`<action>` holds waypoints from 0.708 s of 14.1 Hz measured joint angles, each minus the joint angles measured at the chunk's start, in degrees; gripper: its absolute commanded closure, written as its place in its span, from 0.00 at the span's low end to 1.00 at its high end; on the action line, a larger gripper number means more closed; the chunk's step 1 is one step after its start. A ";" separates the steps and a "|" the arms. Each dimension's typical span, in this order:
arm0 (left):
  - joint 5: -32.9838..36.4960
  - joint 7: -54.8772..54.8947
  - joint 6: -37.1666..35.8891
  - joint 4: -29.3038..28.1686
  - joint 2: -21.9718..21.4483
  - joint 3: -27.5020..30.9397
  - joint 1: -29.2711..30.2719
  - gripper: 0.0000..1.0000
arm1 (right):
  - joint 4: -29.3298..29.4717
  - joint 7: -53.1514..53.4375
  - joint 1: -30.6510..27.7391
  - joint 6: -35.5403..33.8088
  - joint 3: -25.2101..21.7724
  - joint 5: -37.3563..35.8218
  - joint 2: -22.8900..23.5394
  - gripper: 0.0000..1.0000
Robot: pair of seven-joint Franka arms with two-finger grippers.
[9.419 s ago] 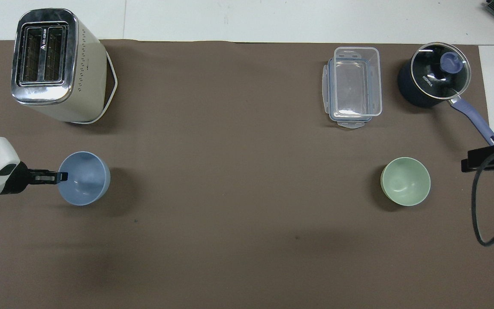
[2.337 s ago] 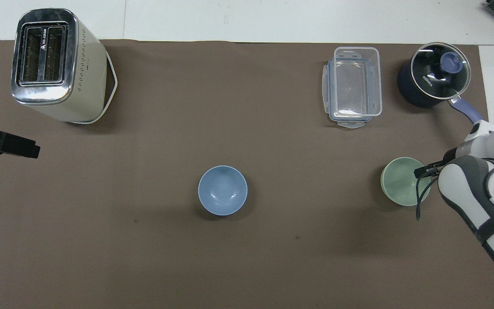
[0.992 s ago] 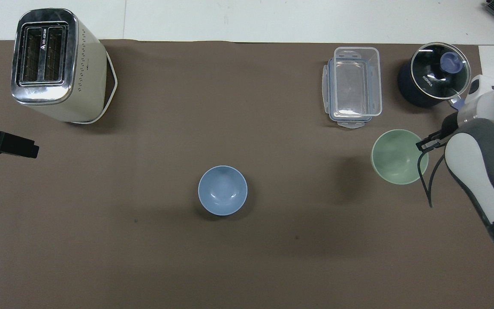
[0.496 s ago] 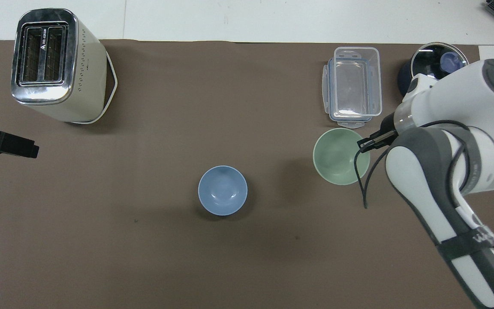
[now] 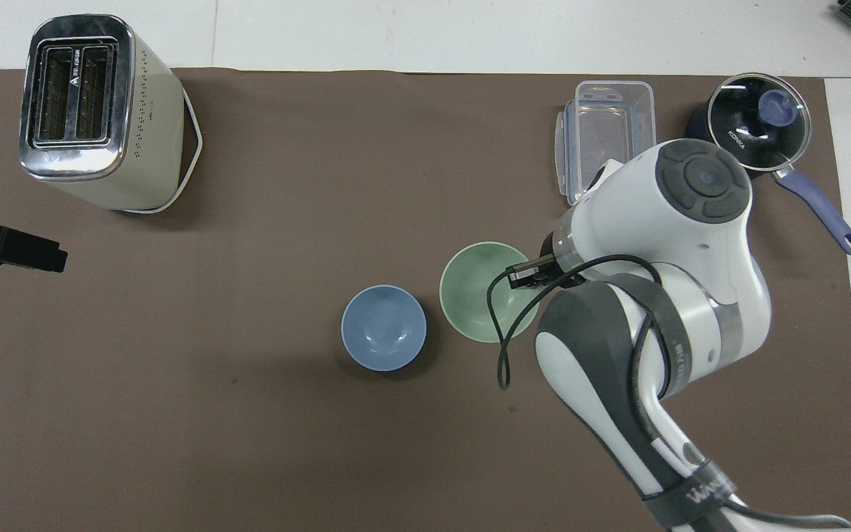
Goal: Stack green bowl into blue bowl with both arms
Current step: 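Lift the green bowl with the right gripper over the blue bowl, then lower the green bowl into the blue bowl with the right gripper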
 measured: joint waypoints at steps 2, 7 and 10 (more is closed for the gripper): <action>0.00 0.00 0.00 0.00 0.00 0.00 0.00 0.00 | -0.02 6.22 4.01 2.31 0.04 0.01 0.51 1.00; 0.00 0.00 0.00 0.00 0.00 0.00 0.00 0.00 | 1.55 16.62 10.18 6.03 0.02 0.00 4.78 1.00; 0.00 0.00 0.00 0.00 0.00 0.00 0.00 0.00 | 3.45 18.66 11.45 6.83 0.01 -0.07 8.02 1.00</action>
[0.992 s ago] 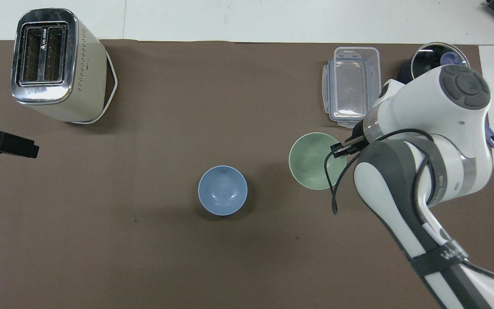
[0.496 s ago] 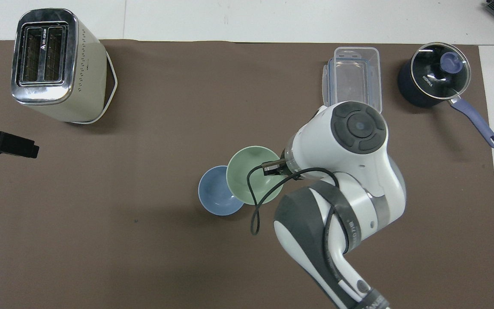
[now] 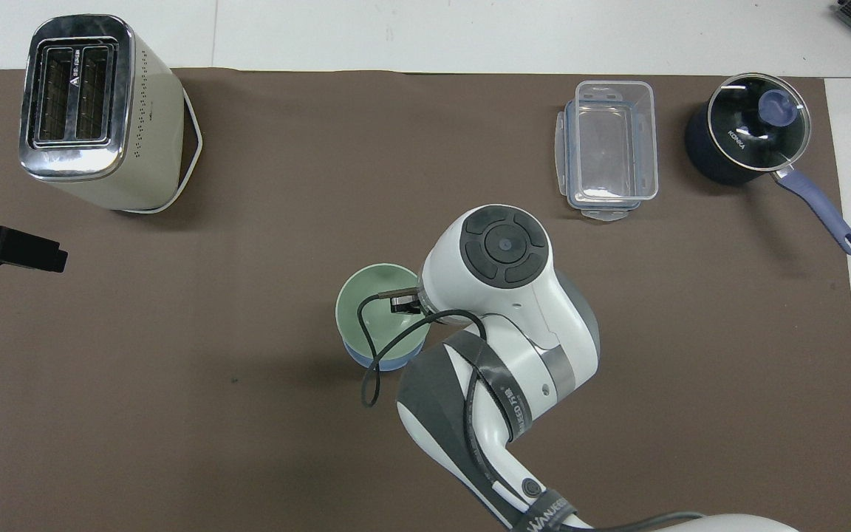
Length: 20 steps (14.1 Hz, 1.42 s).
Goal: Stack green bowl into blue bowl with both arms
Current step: 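Lower the green bowl into the blue bowl with the right gripper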
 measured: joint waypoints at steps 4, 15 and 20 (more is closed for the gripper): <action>0.00 0.00 0.00 0.00 0.00 0.00 0.00 0.00 | 0.41 0.00 0.52 2.64 -0.05 -0.18 2.23 1.00; 0.00 0.00 0.00 0.00 0.00 0.00 0.00 0.00 | -0.31 0.01 0.98 4.31 -0.13 -1.43 4.97 1.00; 0.00 0.00 0.00 0.00 0.00 0.00 0.00 0.00 | -0.45 0.01 1.15 4.15 -0.13 -1.45 5.00 1.00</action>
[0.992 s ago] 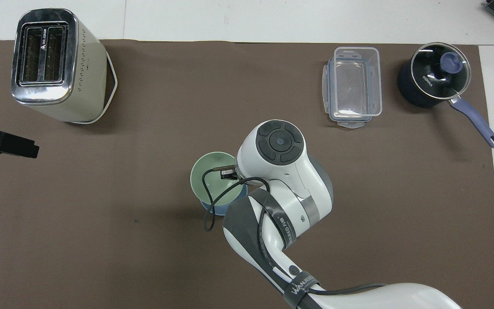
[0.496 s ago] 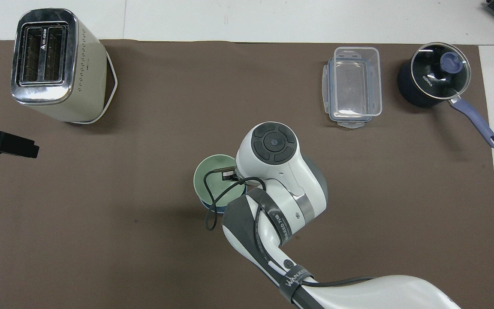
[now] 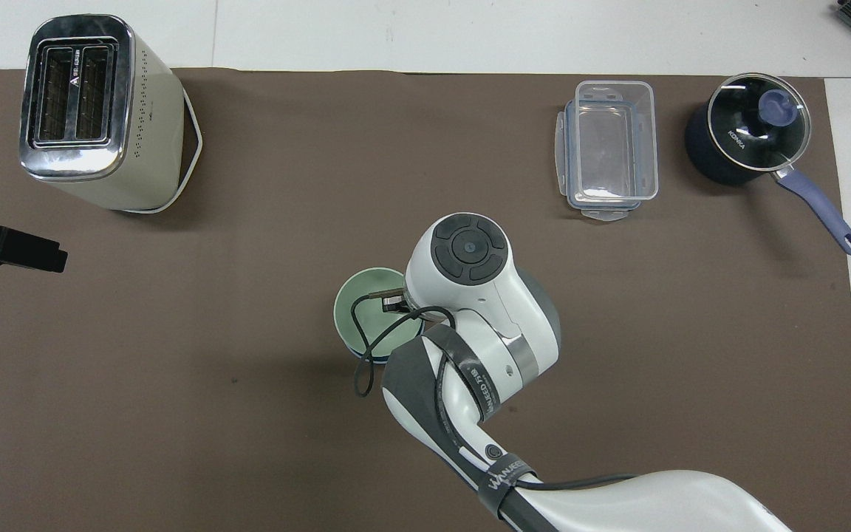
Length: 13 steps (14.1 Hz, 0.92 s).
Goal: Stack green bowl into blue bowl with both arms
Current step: 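Lower the green bowl into the blue bowl with the right gripper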
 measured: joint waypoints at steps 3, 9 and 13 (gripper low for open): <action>0.00 0.00 -0.02 0.00 0.00 0.00 0.00 0.00 | 0.03 0.00 0.04 -1.27 0.00 -0.01 -0.19 1.00; 0.00 0.00 -0.03 0.00 0.00 -0.01 0.00 0.00 | -0.24 0.00 0.06 -3.18 0.03 -0.02 -0.92 1.00; 0.00 0.00 -0.03 0.00 0.00 -0.01 0.00 0.00 | -1.46 0.00 0.29 -1.56 0.06 -0.03 -0.92 0.87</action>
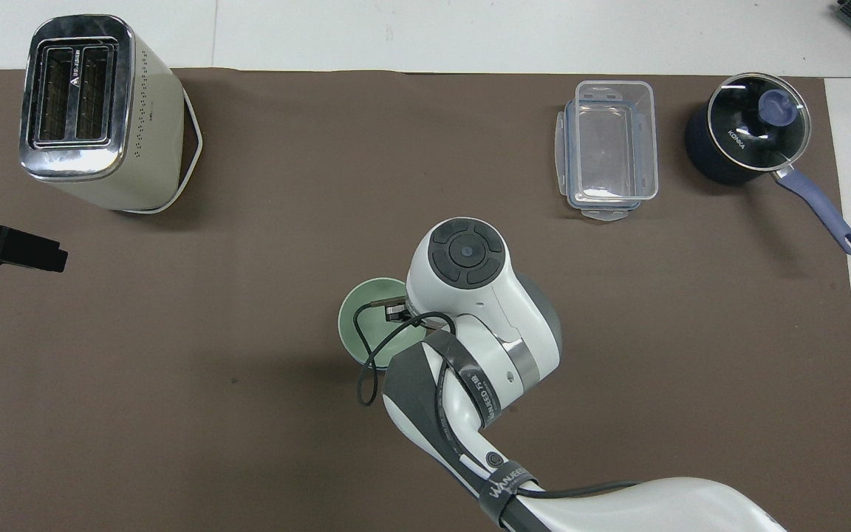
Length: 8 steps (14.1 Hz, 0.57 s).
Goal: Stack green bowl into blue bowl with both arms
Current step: 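Lower the green bowl into the blue bowl with the right gripper, then open the right gripper and withdraw it from the stacked bowls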
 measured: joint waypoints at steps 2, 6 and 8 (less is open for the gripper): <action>0.00 0.00 0.00 0.00 0.00 0.00 0.00 0.00 | -0.39 0.00 0.40 0.18 0.00 0.00 0.00 0.13; 0.00 -0.01 0.00 0.00 0.00 0.00 0.00 0.00 | -0.39 0.00 0.49 0.18 -0.02 0.00 -0.20 0.00; 0.00 -0.01 0.00 0.00 0.00 0.00 0.00 0.00 | -0.34 0.00 0.39 0.18 -0.28 -0.02 -1.03 0.00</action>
